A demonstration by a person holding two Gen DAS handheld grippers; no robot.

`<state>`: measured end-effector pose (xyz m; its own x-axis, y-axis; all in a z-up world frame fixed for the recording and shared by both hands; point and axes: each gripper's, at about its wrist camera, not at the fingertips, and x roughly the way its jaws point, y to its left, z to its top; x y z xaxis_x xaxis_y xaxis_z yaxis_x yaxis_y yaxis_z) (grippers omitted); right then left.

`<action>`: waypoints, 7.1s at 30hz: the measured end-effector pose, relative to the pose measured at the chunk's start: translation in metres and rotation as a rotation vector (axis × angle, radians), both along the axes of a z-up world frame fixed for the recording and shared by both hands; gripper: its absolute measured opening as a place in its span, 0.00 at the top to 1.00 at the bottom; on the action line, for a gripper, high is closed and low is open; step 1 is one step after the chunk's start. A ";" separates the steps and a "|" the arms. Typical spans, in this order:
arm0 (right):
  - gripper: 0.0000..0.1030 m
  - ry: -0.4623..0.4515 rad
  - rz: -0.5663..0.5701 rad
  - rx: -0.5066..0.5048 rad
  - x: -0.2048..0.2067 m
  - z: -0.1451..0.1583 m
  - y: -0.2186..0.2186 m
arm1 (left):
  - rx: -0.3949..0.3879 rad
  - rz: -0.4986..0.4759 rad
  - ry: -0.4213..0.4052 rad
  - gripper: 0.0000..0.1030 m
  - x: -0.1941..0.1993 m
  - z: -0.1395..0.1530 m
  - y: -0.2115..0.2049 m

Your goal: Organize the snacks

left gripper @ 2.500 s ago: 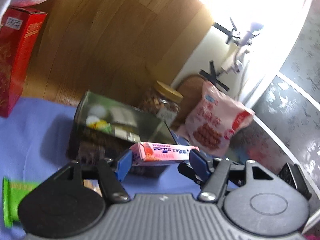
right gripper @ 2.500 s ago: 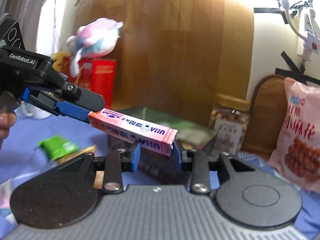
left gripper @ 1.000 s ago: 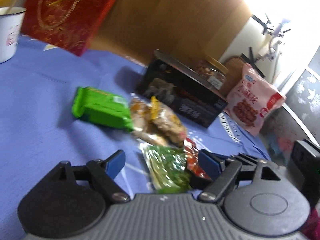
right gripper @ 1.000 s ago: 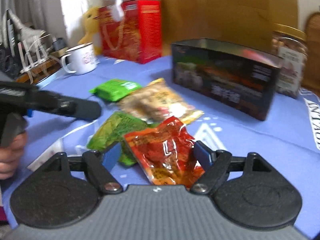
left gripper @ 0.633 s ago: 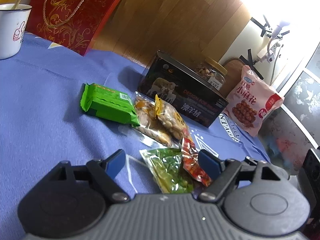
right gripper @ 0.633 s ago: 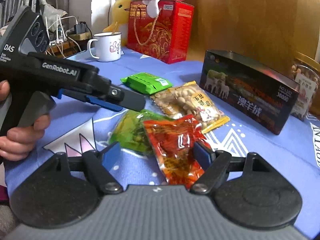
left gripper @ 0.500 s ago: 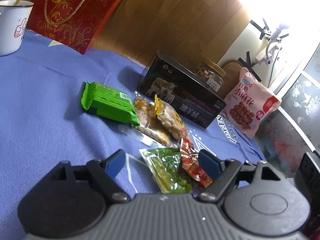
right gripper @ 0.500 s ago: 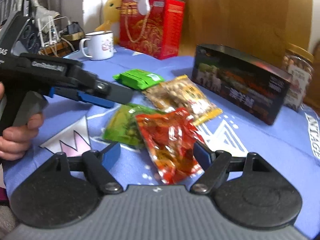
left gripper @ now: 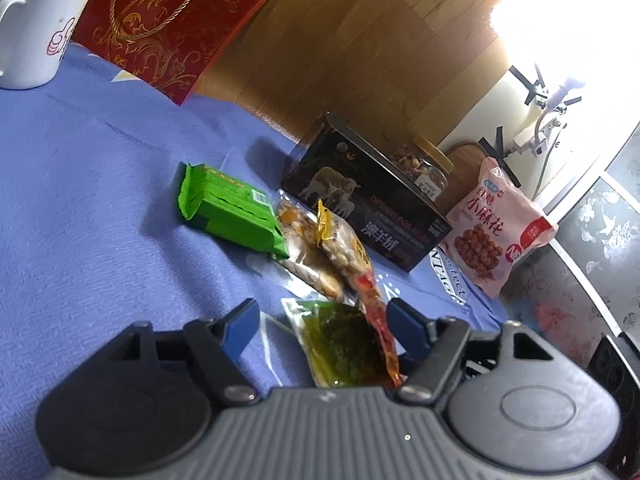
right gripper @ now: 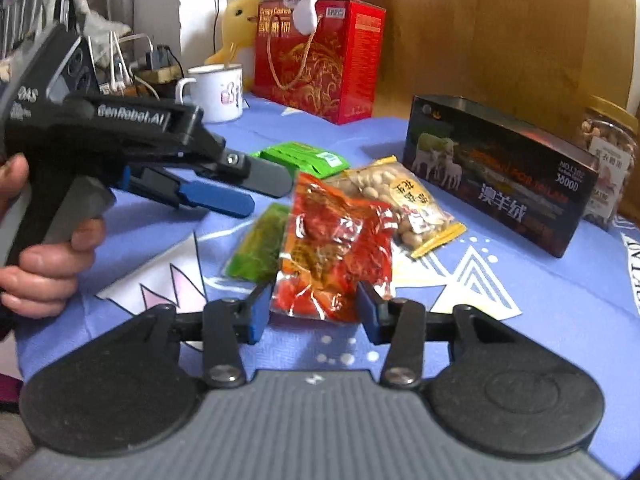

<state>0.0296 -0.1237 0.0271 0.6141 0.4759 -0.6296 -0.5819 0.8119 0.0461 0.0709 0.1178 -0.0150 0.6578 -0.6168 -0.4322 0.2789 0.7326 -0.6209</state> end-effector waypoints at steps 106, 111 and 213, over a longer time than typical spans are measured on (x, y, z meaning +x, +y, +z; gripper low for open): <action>0.25 0.047 -0.126 0.069 0.103 -0.017 -0.032 | 0.465 0.065 0.004 0.52 0.067 0.025 -0.108; 0.45 0.029 -0.122 0.059 0.101 -0.017 -0.032 | 0.472 0.064 0.006 0.56 0.065 0.026 -0.110; 0.68 -0.190 -0.198 0.157 0.053 0.042 -0.103 | 0.363 -0.150 -0.056 0.78 0.079 0.102 -0.161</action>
